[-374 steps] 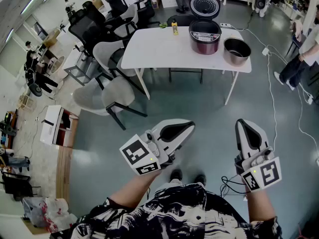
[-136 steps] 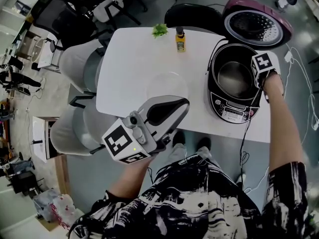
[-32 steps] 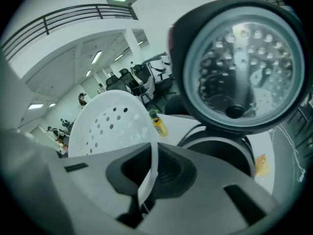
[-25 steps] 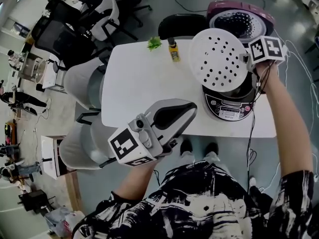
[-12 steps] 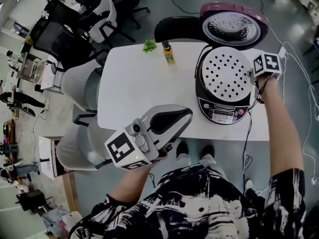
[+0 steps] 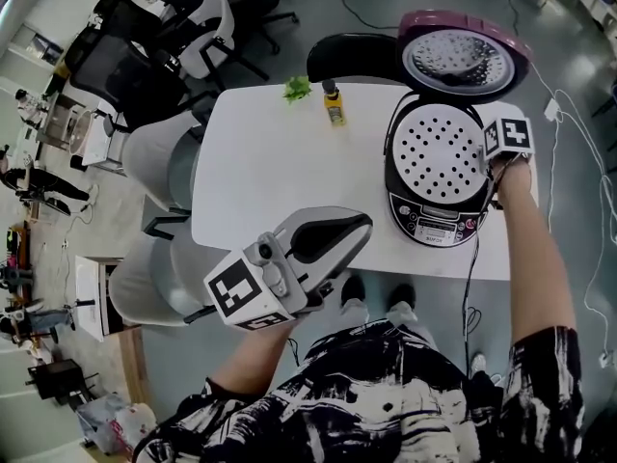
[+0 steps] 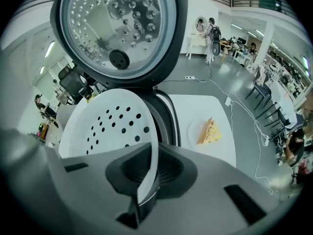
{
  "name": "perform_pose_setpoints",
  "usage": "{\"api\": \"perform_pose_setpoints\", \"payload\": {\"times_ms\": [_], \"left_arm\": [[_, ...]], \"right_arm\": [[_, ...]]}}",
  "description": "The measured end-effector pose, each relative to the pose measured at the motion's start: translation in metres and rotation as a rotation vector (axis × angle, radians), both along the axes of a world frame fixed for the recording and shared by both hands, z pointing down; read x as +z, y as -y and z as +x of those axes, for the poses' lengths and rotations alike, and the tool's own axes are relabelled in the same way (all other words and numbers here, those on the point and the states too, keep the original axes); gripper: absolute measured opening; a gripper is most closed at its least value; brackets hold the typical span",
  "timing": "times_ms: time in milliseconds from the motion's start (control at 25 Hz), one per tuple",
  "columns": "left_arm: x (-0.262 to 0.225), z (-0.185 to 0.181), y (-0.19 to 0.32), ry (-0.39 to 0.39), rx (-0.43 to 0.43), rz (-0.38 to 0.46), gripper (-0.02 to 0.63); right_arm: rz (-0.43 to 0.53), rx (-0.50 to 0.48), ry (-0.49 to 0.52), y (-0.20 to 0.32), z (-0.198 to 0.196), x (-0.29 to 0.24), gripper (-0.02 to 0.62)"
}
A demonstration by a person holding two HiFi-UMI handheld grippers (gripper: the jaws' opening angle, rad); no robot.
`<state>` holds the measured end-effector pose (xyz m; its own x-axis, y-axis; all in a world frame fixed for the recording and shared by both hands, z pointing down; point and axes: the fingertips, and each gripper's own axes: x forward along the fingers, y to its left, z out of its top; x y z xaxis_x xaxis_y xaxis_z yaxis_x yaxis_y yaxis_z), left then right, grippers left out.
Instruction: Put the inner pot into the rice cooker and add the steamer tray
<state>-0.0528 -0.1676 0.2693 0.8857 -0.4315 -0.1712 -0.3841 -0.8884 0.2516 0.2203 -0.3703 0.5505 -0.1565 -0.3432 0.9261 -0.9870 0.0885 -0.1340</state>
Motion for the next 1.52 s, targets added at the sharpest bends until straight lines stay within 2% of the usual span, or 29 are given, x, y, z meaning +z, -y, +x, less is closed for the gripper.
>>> {"api": "perform_pose_setpoints", "payload": {"times_ms": [280, 480, 800, 960, 1080, 1200, 1280, 1440, 1520], "left_arm": [[0.004, -0.003, 0.0, -0.004, -0.002, -0.002, 0.005], [0.001, -0.001, 0.0, -0.011, 0.006, 0.0, 0.005], [-0.002, 0.005, -0.003, -0.017, 0.021, 0.006, 0.005], [-0.004, 0.008, -0.004, -0.02, 0.027, 0.011, 0.005], [-0.006, 0.009, -0.007, -0.02, 0.03, 0.015, 0.005], [-0.006, 0.01, -0.008, -0.016, 0.03, 0.019, 0.005], [-0.005, 0.011, -0.008, -0.011, 0.031, 0.02, 0.005], [-0.006, 0.014, -0.007, 0.007, 0.031, 0.026, 0.005], [-0.01, 0.016, -0.007, 0.015, 0.035, 0.033, 0.005]], "right_arm": [[0.009, -0.073, -0.089, 0.002, -0.002, 0.003, 0.02], [0.016, -0.122, -0.078, 0.002, -0.011, 0.0, 0.12], [0.017, -0.19, -0.104, -0.003, -0.014, -0.005, 0.204], [0.033, -0.212, -0.153, -0.001, -0.005, -0.013, 0.206], [0.079, -0.204, -0.128, 0.003, -0.004, -0.027, 0.206], [0.197, -0.2, 0.007, 0.009, -0.023, -0.058, 0.204], [0.329, -0.207, 0.148, 0.005, -0.043, -0.096, 0.204], [0.728, -0.282, 0.405, -0.043, -0.074, -0.206, 0.184], [0.915, -0.299, 0.489, -0.083, -0.085, -0.262, 0.144]]}}
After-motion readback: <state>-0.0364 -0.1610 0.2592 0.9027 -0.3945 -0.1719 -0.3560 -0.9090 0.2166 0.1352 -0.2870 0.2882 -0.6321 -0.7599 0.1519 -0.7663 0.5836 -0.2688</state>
